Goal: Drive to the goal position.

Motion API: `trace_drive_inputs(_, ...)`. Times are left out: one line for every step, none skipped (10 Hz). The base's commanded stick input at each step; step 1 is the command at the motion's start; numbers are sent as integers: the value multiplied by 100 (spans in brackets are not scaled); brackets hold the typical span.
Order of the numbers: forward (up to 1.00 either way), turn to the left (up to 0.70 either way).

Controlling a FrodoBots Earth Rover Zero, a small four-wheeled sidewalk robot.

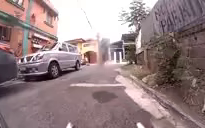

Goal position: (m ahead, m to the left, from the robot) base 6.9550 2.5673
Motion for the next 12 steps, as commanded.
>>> trace_drive_inputs(22,0)
trace_drive_inputs(21,0)
trace_drive_inputs(20,0)
trace_drive_inputs(21,0)
trace_drive_inputs(21,0)
trace_drive_inputs(20,0)
trace_drive_inputs(22,0)
trace_drive_inputs(22,0)
trace_drive_inputs(22,0)
trace_drive_inputs(22,0)
trace_drive_inputs(22,0)
trace_drive_inputs(20,0)
